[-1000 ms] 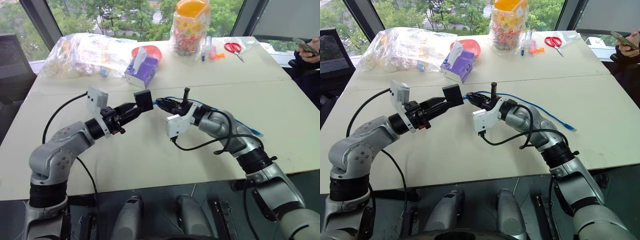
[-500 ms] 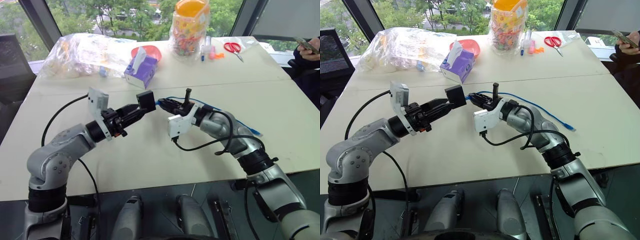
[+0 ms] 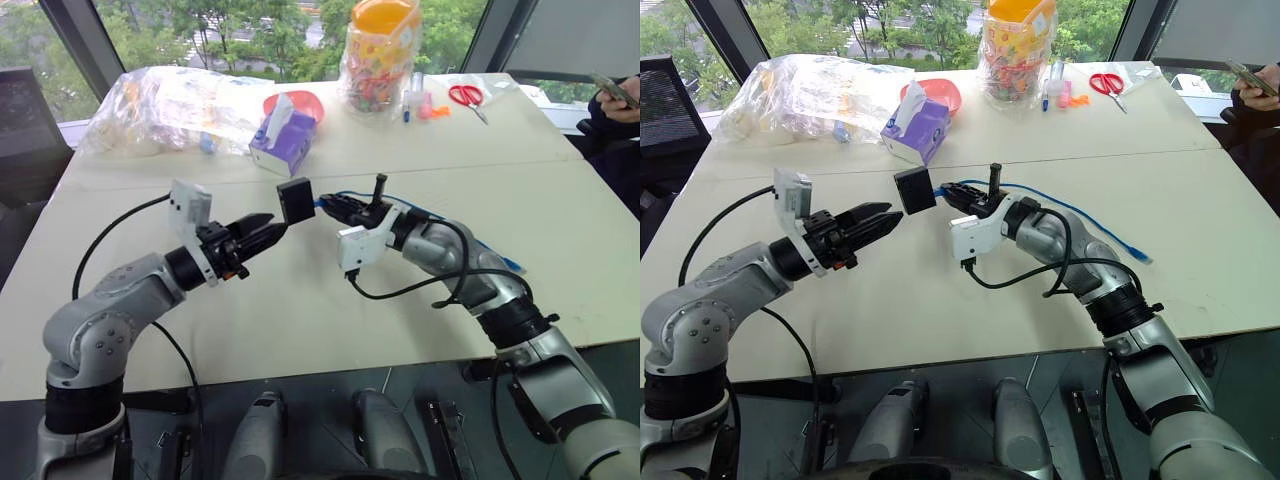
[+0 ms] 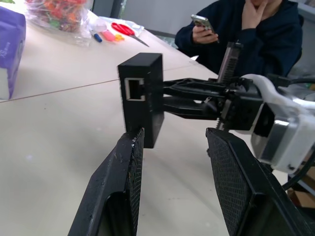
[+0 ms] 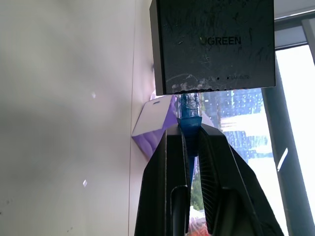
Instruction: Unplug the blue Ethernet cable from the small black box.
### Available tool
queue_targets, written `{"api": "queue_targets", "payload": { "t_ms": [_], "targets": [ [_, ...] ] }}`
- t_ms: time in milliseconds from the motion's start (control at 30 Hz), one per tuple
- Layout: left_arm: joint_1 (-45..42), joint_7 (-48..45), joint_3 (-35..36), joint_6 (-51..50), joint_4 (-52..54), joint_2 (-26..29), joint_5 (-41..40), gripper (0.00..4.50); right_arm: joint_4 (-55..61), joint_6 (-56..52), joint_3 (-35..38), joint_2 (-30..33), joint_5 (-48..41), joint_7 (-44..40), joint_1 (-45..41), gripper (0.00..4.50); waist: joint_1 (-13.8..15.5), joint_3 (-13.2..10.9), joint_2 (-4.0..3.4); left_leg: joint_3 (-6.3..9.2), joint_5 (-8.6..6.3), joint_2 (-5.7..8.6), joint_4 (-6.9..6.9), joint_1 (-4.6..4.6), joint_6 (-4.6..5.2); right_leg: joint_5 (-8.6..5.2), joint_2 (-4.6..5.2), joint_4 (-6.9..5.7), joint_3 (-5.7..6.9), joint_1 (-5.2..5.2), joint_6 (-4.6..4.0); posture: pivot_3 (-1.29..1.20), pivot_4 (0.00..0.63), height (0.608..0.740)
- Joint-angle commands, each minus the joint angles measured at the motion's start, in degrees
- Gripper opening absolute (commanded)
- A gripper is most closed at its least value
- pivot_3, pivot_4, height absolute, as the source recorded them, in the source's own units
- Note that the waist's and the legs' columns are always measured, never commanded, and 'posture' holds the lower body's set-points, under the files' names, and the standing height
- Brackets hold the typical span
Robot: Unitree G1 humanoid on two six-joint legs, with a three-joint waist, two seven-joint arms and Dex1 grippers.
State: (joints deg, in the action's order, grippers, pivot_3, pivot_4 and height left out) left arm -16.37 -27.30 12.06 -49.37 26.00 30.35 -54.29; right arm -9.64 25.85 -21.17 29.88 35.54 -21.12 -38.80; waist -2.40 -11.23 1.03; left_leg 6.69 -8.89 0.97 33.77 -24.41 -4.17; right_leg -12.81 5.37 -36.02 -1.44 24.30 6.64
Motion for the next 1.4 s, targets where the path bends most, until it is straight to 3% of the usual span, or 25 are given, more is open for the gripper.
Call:
{"api": "queue_targets", "payload": {
  "t_ms": [33, 900, 1067, 1333, 1400],
  "targets": [
    [-0.2, -0.8, 0.2, 1.7, 0.4, 0.4, 0.8, 2.07, 4.2, 0.5, 2.0, 0.3, -2.3, -0.4, 0.1, 0.0, 0.0, 0.0, 0.0, 0.0, 0.0, 0.0, 0.0, 0.0, 0.0, 0.0, 0.0, 0.0, 0.0, 0.0, 0.0, 0.0, 0.15, 0.728],
    [-3.6, -3.1, -1.7, 2.6, -3.5, -1.2, 1.6, 2.07, 7.2, 2.2, 1.1, -0.8, -4.7, -2.6, 1.0, 0.0, 0.0, 0.0, 0.0, 0.0, 0.0, 0.0, -0.01, -0.01, 0.0, 0.0, 0.0, 0.04, 0.01, 0.0, 0.0, 0.0, 0.15, 0.728],
    [-3.7, -3.5, -1.4, 2.8, -4.3, -1.1, 1.7, 0.48, 7.1, 2.4, 1.2, -0.8, -4.6, -2.8, 1.0, 0.0, 0.0, 0.0, 0.0, 0.0, 0.0, 0.0, -0.01, -0.02, 0.0, 0.0, 0.01, 0.05, 0.01, 0.0, 0.0, 0.0, 0.15, 0.728],
    [-2.9, -4.6, -1.4, 2.0, -5.1, 0.2, 2.5, 0.48, 7.4, 2.1, 1.1, -1.2, -6.1, -4.4, 1.0, 0.0, 0.0, 0.0, 0.0, 0.0, 0.0, 0.0, -0.01, -0.02, 0.0, 0.0, 0.01, 0.05, 0.01, 0.0, 0.0, 0.0, 0.15, 0.728],
    [-2.6, -5.5, -1.2, 1.8, -5.3, 0.9, 2.6, 0.48, 7.2, 2.2, 0.8, -1.1, -8.6, -6.9, 0.6, 0.87, 0.0, 0.0, 0.0, 0.0, 0.0, 0.0, -0.01, -0.02, 0.0, 0.0, 0.01, 0.06, 0.01, 0.0, 0.0, 0.0, 0.15, 0.728]
  ]
}}
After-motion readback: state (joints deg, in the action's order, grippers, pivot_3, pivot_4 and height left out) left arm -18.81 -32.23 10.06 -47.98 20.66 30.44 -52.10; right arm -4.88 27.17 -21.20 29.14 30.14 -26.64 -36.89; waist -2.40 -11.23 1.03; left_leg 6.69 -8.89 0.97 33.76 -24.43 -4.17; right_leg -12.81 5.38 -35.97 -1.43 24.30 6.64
